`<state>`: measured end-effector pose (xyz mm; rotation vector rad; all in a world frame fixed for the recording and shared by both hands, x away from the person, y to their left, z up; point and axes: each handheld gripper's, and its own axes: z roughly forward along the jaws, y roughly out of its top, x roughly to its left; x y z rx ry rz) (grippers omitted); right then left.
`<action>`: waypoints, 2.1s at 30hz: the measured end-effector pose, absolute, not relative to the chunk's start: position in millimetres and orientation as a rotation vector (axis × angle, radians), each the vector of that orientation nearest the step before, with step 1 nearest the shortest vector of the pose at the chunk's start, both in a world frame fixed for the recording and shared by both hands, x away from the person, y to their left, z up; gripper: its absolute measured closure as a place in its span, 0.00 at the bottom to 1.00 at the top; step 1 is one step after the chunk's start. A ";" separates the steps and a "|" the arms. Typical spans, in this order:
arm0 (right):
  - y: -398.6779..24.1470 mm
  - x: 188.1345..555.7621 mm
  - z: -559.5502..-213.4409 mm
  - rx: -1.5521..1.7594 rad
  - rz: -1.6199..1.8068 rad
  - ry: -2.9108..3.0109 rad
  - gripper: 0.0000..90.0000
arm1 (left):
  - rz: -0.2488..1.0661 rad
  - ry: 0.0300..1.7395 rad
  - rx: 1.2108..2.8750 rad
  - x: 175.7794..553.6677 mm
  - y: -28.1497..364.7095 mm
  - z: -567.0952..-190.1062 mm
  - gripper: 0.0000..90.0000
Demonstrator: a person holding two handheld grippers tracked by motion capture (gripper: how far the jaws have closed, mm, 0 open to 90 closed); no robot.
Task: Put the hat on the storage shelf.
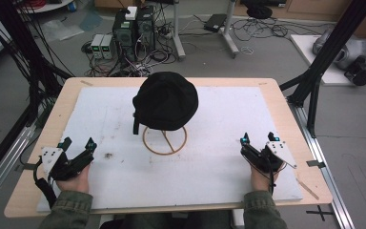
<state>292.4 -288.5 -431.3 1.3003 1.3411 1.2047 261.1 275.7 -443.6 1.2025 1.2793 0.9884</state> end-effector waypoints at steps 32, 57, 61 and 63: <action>-288.2 294.0 -431.7 1.310 1.245 1.357 0.14 | 1.005 1.269 1.213 260.3 274.8 -442.8 0.21; -292.8 296.1 -432.1 1.323 1.253 1.365 0.14 | 0.990 1.267 1.224 262.5 273.5 -443.5 0.21; -292.0 296.1 -432.1 1.324 1.255 1.373 0.14 | 0.988 1.266 1.224 262.3 273.8 -443.5 0.21; -292.1 296.3 -432.3 1.324 1.251 1.371 0.14 | 0.987 1.265 1.222 262.6 274.2 -443.5 0.21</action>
